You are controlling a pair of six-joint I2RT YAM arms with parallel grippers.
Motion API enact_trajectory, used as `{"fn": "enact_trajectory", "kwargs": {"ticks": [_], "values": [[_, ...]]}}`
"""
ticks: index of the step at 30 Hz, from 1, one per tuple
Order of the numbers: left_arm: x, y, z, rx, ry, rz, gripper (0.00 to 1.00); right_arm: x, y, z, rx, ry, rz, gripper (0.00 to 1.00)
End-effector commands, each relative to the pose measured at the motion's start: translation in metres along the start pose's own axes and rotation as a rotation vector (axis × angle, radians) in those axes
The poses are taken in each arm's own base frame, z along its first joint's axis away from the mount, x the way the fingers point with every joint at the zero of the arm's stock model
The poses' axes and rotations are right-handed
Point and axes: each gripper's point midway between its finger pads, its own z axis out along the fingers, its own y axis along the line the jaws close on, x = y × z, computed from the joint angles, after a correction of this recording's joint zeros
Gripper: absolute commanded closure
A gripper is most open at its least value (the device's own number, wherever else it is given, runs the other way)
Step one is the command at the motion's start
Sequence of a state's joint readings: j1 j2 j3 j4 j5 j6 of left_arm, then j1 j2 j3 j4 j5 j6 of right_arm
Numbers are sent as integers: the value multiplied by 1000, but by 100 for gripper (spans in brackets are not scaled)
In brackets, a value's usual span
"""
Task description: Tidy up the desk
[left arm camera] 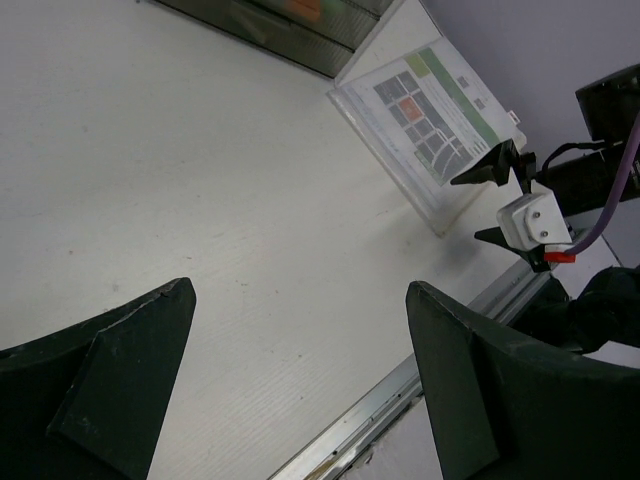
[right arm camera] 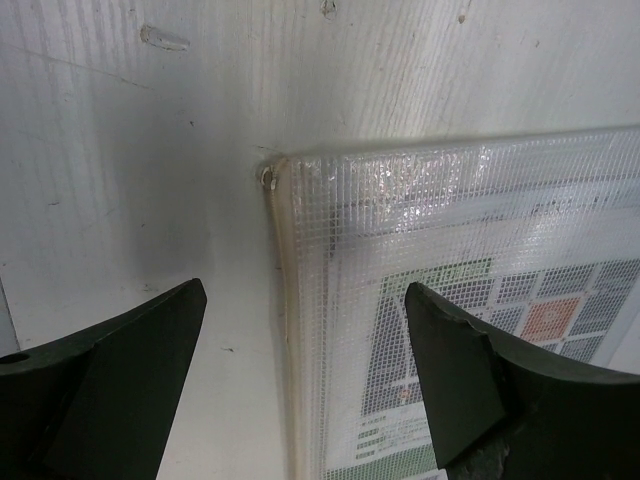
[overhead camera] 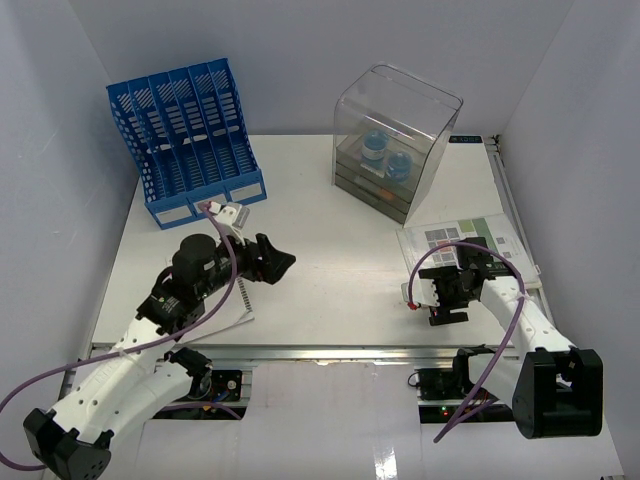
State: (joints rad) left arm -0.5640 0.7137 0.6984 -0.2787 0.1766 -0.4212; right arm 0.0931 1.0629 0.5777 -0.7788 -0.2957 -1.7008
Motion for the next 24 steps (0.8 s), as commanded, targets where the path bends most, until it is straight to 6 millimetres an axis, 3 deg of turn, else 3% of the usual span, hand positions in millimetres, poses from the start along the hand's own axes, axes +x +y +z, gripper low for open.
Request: {"fn": "enact_trajectory", "kwargs": {"ticks": [1,6,11,16,24], "values": [[-47,-7,-12,-51,-89,1,2,2,-4,0,2,5,-35,13],[-47,-15,-4,-8,-65,-2,2,12,5,15,-31,24,-31,16],[-32,-17,1,28,-37,-37,2,15,5,27,-46,13,-16,23],[-13,-17,3,56,-15,-78,2,19,14,38,-103,10,21,37],[16,-17,10,111,18,-156,2,10,25,41,-151,-35,79,72]]}}
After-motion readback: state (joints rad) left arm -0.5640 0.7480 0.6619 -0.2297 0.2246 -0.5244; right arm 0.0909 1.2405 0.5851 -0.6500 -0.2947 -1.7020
